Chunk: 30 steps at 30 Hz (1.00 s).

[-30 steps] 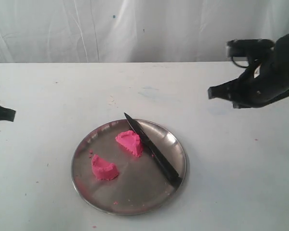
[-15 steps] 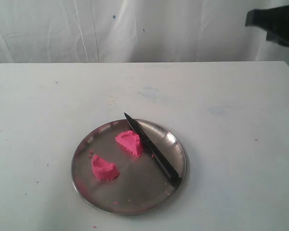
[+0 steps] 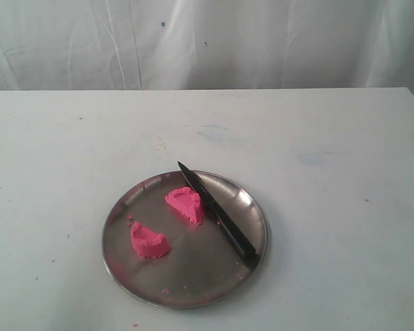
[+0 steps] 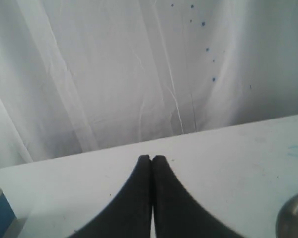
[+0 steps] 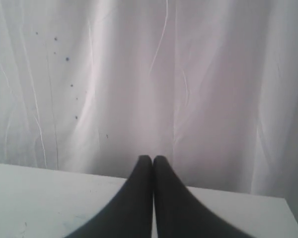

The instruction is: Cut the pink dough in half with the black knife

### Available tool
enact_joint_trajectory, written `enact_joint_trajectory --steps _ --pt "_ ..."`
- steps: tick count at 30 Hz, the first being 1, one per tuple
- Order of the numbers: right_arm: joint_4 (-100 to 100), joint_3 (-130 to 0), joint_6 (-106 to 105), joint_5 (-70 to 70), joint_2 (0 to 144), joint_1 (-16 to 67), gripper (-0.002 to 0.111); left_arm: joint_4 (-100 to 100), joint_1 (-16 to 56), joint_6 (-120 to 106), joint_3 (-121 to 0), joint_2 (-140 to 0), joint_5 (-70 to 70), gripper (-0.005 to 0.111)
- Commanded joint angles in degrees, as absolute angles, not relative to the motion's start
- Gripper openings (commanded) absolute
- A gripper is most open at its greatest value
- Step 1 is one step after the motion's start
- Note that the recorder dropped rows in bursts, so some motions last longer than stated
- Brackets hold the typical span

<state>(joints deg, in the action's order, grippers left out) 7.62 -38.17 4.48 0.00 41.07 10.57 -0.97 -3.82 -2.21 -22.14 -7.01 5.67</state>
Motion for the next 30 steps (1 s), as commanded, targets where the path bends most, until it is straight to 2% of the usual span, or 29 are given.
enact_joint_trajectory --steps 1,6,23,30 --pt "7.6 -31.9 3.4 -6.9 33.9 10.3 0.0 -0.4 -3.9 -3.0 -21.4 -5.5 15.0 0.0" --pt "7.4 -31.7 5.2 -1.7 28.7 10.3 0.0 -0.4 -3.9 -3.0 -21.4 -5.5 22.8 0.0" --pt "7.4 -31.7 5.2 0.0 25.4 10.3 0.0 -0.4 -3.9 -3.0 -21.4 -5.5 22.1 0.0" --pt "3.1 -31.3 5.2 13.8 13.8 4.2 0.0 -0.4 -3.9 -3.0 -21.4 -5.5 22.1 0.0"
